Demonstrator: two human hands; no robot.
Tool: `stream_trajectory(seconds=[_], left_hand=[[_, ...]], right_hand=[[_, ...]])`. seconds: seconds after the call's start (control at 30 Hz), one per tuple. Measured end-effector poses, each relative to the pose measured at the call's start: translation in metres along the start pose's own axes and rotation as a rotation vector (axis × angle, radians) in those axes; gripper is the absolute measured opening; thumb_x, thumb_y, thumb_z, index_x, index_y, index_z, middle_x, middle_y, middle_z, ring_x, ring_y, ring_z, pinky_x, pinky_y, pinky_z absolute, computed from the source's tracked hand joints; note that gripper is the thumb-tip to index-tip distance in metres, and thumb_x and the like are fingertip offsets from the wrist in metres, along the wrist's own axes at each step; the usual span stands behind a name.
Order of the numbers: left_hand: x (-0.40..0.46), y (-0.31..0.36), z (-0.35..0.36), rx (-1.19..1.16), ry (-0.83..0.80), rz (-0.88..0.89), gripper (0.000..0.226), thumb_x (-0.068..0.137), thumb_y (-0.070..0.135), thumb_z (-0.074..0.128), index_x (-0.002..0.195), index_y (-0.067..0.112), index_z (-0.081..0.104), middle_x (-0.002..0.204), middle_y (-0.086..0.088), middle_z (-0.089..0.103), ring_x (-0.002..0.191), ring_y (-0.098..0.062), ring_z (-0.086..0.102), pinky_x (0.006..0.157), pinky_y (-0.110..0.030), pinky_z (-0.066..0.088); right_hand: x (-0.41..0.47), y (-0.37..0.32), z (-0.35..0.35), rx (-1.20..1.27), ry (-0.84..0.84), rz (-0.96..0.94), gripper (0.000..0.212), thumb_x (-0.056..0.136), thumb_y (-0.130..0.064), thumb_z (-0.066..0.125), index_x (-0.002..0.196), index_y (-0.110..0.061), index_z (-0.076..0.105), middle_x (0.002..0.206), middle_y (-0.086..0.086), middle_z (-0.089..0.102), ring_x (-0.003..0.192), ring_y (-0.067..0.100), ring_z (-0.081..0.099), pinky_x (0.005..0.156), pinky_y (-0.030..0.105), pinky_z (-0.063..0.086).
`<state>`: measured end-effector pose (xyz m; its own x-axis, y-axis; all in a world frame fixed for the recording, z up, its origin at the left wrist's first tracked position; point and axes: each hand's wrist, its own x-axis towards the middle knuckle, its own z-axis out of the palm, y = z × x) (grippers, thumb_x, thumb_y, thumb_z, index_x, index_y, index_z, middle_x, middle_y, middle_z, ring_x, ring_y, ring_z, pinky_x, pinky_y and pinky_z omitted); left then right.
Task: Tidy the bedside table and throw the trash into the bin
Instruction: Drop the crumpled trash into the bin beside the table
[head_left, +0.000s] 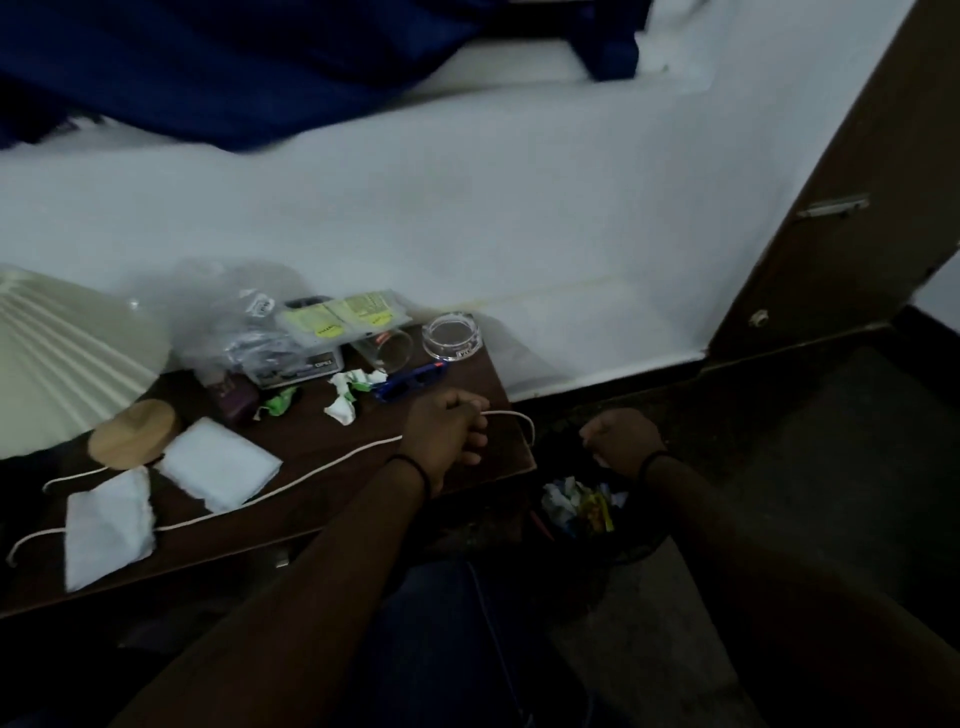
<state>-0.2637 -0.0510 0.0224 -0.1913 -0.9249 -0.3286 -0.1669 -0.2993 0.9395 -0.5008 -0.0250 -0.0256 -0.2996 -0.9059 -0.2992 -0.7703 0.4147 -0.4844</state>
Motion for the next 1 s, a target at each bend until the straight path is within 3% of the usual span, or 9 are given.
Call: stream_trajectory(seconds=[0.1, 0.17, 0.33, 0.47, 0.67, 0.83, 1.0], left_hand=[[-0.021, 0.008, -0.033, -0.009, 0.066, 0.012, 0.014, 0.095, 0.012, 0.052, 0.091, 0.012, 0.066, 0.078, -0.006, 0.064, 0.06, -0.018, 0.059, 0.047, -0.025, 0.046], [-0.033, 0.012, -0.057, -0.028, 0.122, 0.016, 0.013, 0.095, 0.012, 0.053, 0.09, 0.011, 0.065, 0.077, -0.007, 0.063, 0.058, -0.017, 0.058, 0.047, -0.024, 0.044], [-0.06, 0.01, -0.124, -0.124, 0.291, 0.019, 0.014, 0.092, 0.008, 0.053, 0.09, 0.008, 0.067, 0.075, -0.011, 0.063, 0.056, -0.021, 0.055, 0.047, -0.02, 0.037], [-0.069, -0.007, -0.165, -0.145, 0.383, -0.025, 0.018, 0.09, 0.007, 0.053, 0.081, 0.013, 0.067, 0.071, -0.008, 0.064, 0.049, -0.019, 0.055, 0.043, -0.017, 0.036], [-0.07, -0.029, -0.192, -0.234, 0.419, -0.063, 0.014, 0.091, 0.006, 0.052, 0.088, 0.009, 0.066, 0.079, -0.012, 0.064, 0.061, -0.025, 0.06, 0.045, -0.021, 0.042], [-0.06, -0.042, -0.196, -0.277, 0.401, -0.083, 0.017, 0.093, 0.01, 0.053, 0.101, 0.002, 0.066, 0.086, -0.014, 0.066, 0.064, -0.024, 0.059, 0.051, -0.026, 0.044], [-0.04, -0.05, -0.208, -0.332, 0.415, -0.094, 0.017, 0.094, 0.012, 0.053, 0.1, 0.005, 0.067, 0.086, -0.013, 0.067, 0.07, -0.026, 0.062, 0.056, -0.028, 0.046]], right_hand=[[-0.025, -0.042, -0.019, -0.025, -0.011, -0.074, 0.014, 0.082, -0.016, 0.064, 0.074, -0.01, 0.074, 0.083, 0.013, 0.072, 0.093, 0.033, 0.069, 0.08, 0.03, 0.051], [-0.041, -0.078, -0.033, -0.067, -0.002, -0.16, 0.013, 0.082, -0.02, 0.064, 0.072, -0.015, 0.072, 0.088, 0.006, 0.071, 0.096, 0.028, 0.067, 0.074, 0.024, 0.044], [-0.082, -0.167, -0.032, -0.019, -0.011, -0.345, 0.012, 0.082, -0.02, 0.064, 0.073, -0.025, 0.071, 0.09, 0.001, 0.073, 0.092, 0.018, 0.066, 0.086, 0.027, 0.048], [-0.089, -0.207, 0.003, -0.026, 0.0, -0.428, 0.013, 0.085, -0.021, 0.062, 0.086, -0.021, 0.075, 0.099, 0.002, 0.074, 0.1, 0.019, 0.064, 0.089, 0.027, 0.045], [-0.072, -0.23, 0.059, -0.062, 0.065, -0.487, 0.022, 0.085, -0.018, 0.061, 0.102, -0.016, 0.074, 0.109, 0.005, 0.072, 0.107, 0.023, 0.063, 0.093, 0.031, 0.046], [-0.039, -0.238, 0.107, -0.241, 0.064, -0.519, 0.043, 0.082, -0.029, 0.057, 0.125, -0.032, 0.061, 0.124, 0.003, 0.064, 0.115, 0.032, 0.055, 0.099, 0.041, 0.044], [0.001, -0.254, 0.138, -0.404, 0.082, -0.523, 0.041, 0.089, -0.038, 0.052, 0.13, -0.045, 0.054, 0.133, 0.007, 0.054, 0.119, 0.037, 0.042, 0.1, 0.04, 0.037]])
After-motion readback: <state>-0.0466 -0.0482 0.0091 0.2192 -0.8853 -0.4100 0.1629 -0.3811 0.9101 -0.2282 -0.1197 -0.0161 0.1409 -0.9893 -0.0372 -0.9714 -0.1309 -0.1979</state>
